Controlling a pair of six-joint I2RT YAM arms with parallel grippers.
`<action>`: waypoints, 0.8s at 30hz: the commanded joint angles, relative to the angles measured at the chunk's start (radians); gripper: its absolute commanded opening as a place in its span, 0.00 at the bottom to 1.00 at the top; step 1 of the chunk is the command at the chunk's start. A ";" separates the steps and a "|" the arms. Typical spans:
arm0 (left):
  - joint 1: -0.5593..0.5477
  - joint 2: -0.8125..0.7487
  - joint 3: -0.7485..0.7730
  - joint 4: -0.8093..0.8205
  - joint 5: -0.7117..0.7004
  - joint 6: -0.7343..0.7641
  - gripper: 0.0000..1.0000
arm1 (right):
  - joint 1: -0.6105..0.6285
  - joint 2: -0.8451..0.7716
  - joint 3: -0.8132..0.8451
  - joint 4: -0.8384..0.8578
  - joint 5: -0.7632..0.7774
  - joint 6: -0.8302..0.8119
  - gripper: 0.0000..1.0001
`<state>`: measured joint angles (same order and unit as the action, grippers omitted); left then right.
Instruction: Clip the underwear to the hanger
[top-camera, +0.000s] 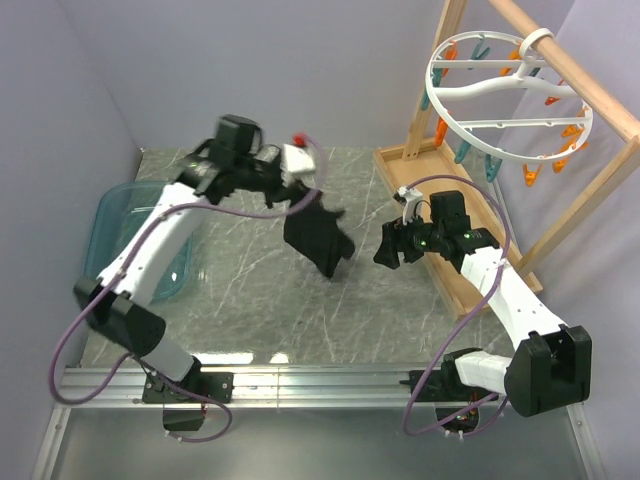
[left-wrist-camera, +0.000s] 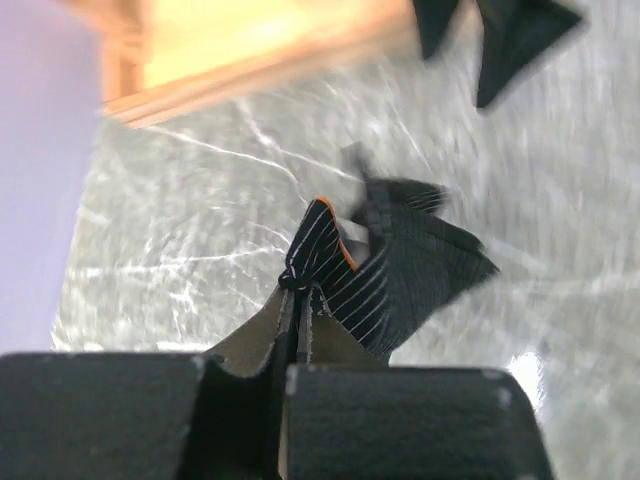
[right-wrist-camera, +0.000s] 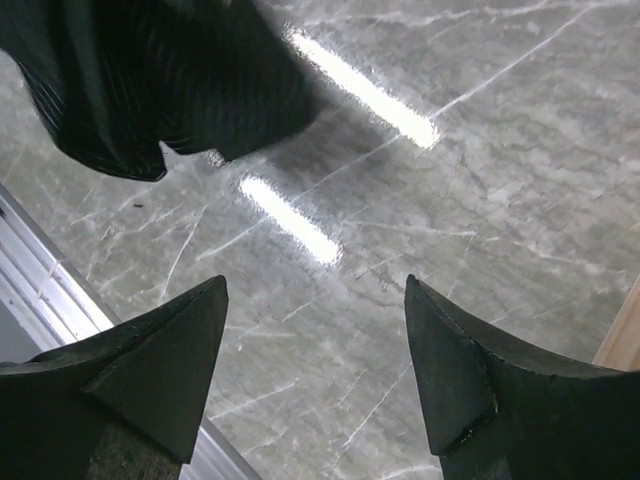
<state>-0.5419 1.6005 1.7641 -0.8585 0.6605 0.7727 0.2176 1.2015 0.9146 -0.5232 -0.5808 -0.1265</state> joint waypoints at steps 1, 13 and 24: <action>0.103 -0.131 -0.089 0.238 0.253 -0.327 0.00 | -0.011 -0.022 0.029 0.064 -0.011 0.005 0.78; 0.120 -0.301 -0.656 -0.187 0.217 0.188 0.00 | -0.007 0.026 0.013 0.091 -0.076 0.021 0.74; -0.018 -0.453 -0.927 -0.280 0.016 0.419 0.00 | 0.090 0.161 0.118 0.111 -0.090 0.054 0.64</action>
<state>-0.5293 1.1961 0.8604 -1.1088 0.7242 1.0901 0.2523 1.3182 0.9577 -0.4553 -0.6472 -0.0994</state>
